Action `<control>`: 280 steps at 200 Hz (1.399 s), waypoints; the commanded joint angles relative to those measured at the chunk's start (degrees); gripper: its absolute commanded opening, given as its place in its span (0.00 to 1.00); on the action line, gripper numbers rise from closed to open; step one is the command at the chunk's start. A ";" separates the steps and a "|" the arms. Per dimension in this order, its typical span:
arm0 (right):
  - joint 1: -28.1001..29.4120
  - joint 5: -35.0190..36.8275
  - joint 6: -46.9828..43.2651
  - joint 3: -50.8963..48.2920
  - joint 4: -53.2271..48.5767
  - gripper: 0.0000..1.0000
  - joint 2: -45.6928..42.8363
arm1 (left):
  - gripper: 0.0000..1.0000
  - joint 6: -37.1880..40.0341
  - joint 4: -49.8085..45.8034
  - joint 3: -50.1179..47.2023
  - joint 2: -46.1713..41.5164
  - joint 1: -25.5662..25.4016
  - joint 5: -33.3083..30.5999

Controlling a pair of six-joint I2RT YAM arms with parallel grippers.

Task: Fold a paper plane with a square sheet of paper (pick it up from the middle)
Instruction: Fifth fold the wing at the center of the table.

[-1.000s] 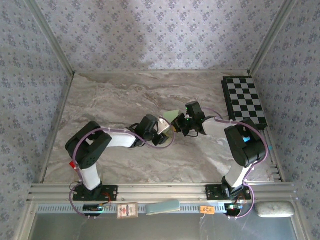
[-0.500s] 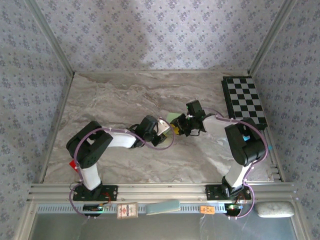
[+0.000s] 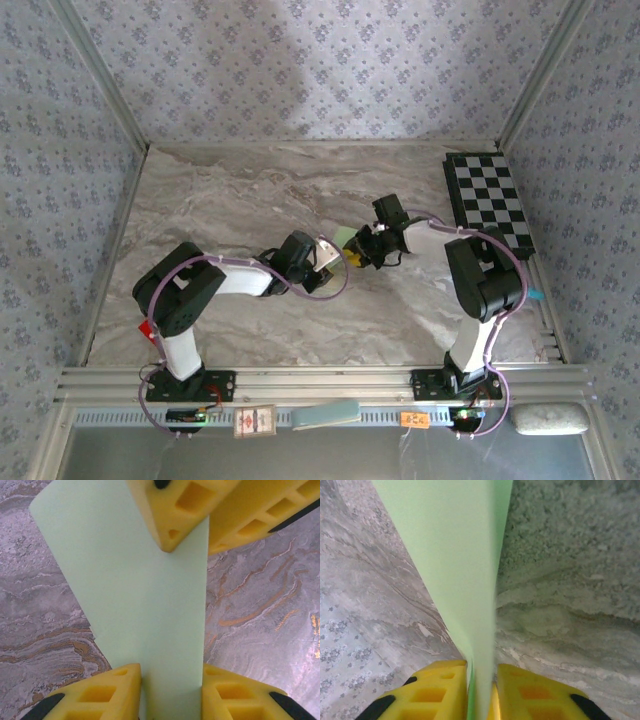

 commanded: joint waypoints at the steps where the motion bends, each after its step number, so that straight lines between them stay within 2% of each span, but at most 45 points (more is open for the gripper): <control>1: -0.15 -1.37 -1.31 1.17 -2.72 0.14 0.13 | 0.32 1.18 -0.34 0.41 -0.07 -0.12 -0.61; 11: -0.16 -1.20 -0.91 0.72 -2.55 0.09 -0.28 | 0.34 0.97 -0.31 0.73 -0.49 -0.10 -0.87; 34: -0.07 0.01 0.39 -0.70 -1.69 0.06 -1.49 | 0.39 0.23 0.03 1.12 -1.87 -0.49 -0.66; 123: 0.64 -0.14 2.57 -1.99 -0.01 0.05 -1.52 | 0.41 -0.49 0.26 3.56 0.33 -2.08 -0.22; 214: 0.73 -0.76 2.85 -1.64 -0.15 0.07 -0.89 | 0.30 -1.66 -0.14 2.87 1.50 -2.13 -0.57; 234: 0.70 -0.68 2.94 -1.79 -0.09 0.12 -1.10 | 0.25 -1.89 -0.19 2.79 1.26 -2.12 -0.41; 264: 0.65 0.38 2.80 -1.83 -0.47 0.33 -2.06 | 0.22 -2.37 0.19 2.47 1.58 -2.06 0.29; 280: 0.48 0.89 2.49 -1.62 -1.19 0.40 -2.36 | 0.20 -2.81 0.50 2.20 1.94 -2.05 0.56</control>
